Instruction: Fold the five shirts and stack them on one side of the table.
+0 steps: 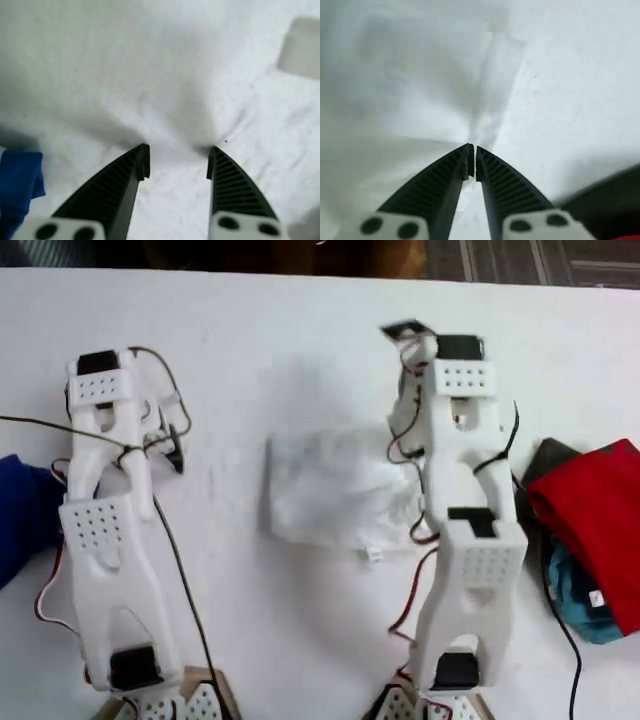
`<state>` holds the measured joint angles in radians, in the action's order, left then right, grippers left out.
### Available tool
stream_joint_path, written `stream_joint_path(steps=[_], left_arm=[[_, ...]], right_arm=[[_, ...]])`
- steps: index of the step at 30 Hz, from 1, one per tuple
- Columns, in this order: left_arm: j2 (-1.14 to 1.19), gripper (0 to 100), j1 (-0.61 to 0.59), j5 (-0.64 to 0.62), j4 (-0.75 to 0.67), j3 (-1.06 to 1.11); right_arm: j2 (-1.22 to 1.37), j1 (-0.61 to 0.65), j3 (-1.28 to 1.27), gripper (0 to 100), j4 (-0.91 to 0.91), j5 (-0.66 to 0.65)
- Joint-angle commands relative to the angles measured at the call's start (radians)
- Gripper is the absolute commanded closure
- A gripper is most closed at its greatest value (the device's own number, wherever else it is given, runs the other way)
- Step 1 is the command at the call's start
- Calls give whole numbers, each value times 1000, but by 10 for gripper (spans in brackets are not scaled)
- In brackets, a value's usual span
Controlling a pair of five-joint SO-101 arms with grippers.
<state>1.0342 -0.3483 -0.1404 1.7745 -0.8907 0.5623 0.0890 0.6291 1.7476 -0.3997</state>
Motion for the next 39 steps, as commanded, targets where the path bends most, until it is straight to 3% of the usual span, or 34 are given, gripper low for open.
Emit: stream_joint_path(steps=[1, 9, 14, 29, 39], left_arm=[[8, 805, -14, 6, 2, 1], [8, 805, -14, 6, 2, 1], [8, 805, -14, 6, 2, 1], [8, 805, -14, 6, 2, 1], [8, 805, -14, 6, 2, 1]], right_arm=[[-133, 68, 12, 981, 16, -2], [-27, 102, 12, 981, -185, -2], [77, 84, 14, 981, -219, -5], [102, -97, 14, 981, -150, -5], [28, -68, 173, 981, 25, -3]])
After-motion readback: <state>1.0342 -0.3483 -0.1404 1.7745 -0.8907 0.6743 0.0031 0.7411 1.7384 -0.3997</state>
